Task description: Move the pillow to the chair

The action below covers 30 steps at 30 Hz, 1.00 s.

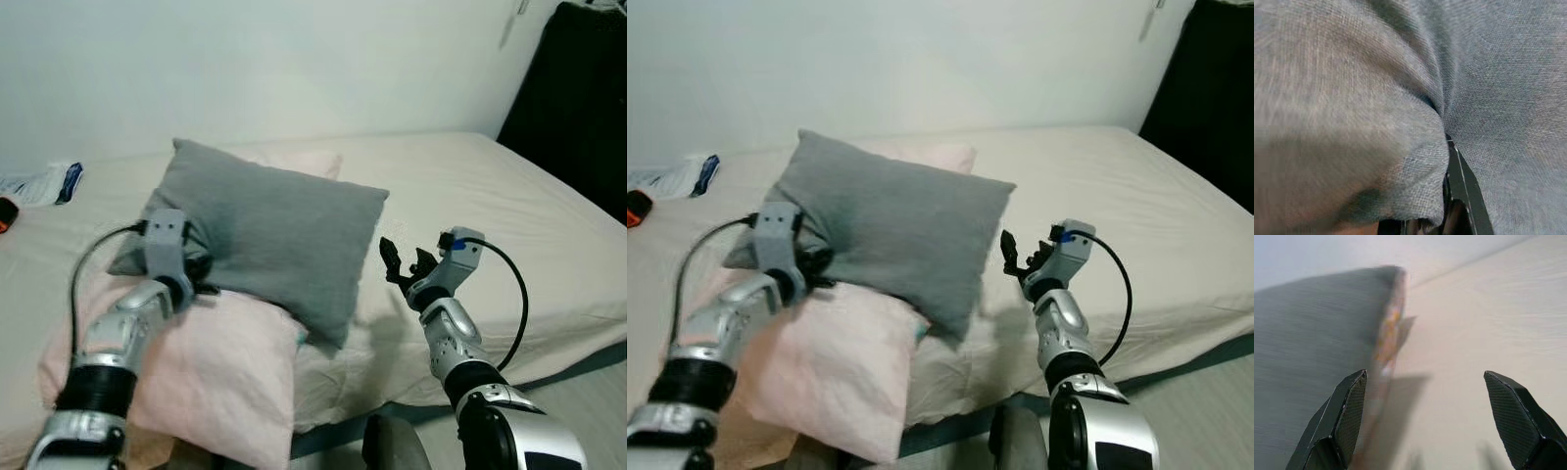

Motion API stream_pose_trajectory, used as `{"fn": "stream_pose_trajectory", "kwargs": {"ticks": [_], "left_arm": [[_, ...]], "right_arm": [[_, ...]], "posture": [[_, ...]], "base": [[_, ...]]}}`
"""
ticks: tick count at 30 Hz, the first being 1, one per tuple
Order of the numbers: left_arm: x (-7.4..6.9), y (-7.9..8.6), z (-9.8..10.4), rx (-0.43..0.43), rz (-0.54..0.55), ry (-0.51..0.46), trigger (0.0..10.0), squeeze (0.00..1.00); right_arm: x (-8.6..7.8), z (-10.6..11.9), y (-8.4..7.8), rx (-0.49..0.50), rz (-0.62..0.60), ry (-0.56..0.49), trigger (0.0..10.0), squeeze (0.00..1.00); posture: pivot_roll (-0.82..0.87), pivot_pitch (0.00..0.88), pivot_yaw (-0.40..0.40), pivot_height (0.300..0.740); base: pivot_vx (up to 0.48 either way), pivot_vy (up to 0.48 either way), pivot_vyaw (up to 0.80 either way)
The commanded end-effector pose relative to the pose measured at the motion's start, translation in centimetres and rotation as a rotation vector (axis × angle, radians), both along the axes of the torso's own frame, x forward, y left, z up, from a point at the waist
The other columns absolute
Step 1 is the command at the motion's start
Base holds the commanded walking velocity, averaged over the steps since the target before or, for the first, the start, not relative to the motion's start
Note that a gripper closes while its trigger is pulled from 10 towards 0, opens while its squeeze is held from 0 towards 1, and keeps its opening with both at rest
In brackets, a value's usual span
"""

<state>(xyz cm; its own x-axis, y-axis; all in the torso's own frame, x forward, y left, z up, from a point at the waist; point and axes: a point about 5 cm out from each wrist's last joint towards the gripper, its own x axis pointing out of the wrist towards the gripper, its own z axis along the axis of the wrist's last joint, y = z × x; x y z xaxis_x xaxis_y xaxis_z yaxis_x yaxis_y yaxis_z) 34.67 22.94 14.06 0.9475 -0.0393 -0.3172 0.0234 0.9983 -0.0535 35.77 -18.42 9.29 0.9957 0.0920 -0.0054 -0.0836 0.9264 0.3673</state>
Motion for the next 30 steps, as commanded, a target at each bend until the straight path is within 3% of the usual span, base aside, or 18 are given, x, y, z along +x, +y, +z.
{"fn": "stream_pose_trajectory", "kwargs": {"ticks": [1,3,4,6,8,9,12,14,16,22,30], "left_arm": [[-0.1,2.2,2.3,0.019,-0.012,0.004,0.0,0.0],[-0.1,2.0,2.9,0.015,-0.068,0.007,0.0,0.0],[-0.8,1.8,3.0,0.082,-0.207,0.074,0.0,0.0],[-2.1,1.9,2.3,0.2,-0.353,0.2,0.0,0.0],[-2.1,1.9,2.3,0.2,-0.353,0.2,0.0,0.0],[-2.4,2.3,2.0,0.236,-0.367,0.242,0.0,0.0],[-2.5,3.0,1.1,0.225,-0.35,0.318,0.0,0.0],[-2.9,2.3,-0.6,0.207,-0.416,0.385,0.0,0.0],[-2.9,2.3,-0.6,0.207,-0.416,0.385,0.0,0.0],[-3.2,0.2,-4.7,0.252,-0.46,0.491,0.0,0.0],[-2.9,-1.6,-5.5,0.269,-0.496,0.512,0.0,0.0]], "right_arm": [[-0.4,-0.5,-0.1,0.002,0.005,0.003,10.0,0.0],[-0.4,-0.5,-0.1,0.003,0.009,0.002,10.0,0.0],[-0.4,-0.6,0.0,0.005,0.014,0.005,10.0,0.0],[-0.5,-0.8,0.2,0.005,0.02,0.011,10.0,0.0],[-0.5,-0.8,0.2,0.005,0.02,0.011,10.0,0.0],[-0.5,-0.9,0.3,0.006,0.02,0.013,10.0,0.0],[-0.4,-0.8,0.4,0.026,0.021,0.01,10.0,0.0],[-0.3,-0.6,0.4,0.069,0.022,0.01,10.0,0.0],[-0.3,-0.6,0.4,0.069,0.022,0.01,10.0,0.0],[-0.2,-0.8,1.3,0.094,0.091,0.025,10.0,0.0],[-0.3,-0.8,2.8,0.221,0.249,0.005,10.0,0.0]], "posture": [[0.14,0.013,-0.061,0.558],[0.14,0.013,-0.061,0.558],[0.14,0.009,-0.06,0.558],[0.15,0.009,-0.061,0.558],[0.15,0.009,-0.061,0.558],[0.15,0.009,-0.062,0.558],[0.15,0.01,-0.066,0.558],[0.15,0.012,-0.067,0.558],[0.15,0.012,-0.067,0.558],[0.15,0.026,-0.061,0.558],[0.18,0.037,-0.053,0.558]], "base": [[0.0,0.0,0.0],[0.0,0.0,0.0],[0.0,0.0,0.0],[0.0,0.0,0.0],[0.0,0.0,0.0],[0.0,0.0,0.0],[0.0,0.0,0.0],[0.0,0.0,0.0],[0.0,0.0,0.0],[0.0,0.0,0.0],[0.0,0.0,0.0]]}}
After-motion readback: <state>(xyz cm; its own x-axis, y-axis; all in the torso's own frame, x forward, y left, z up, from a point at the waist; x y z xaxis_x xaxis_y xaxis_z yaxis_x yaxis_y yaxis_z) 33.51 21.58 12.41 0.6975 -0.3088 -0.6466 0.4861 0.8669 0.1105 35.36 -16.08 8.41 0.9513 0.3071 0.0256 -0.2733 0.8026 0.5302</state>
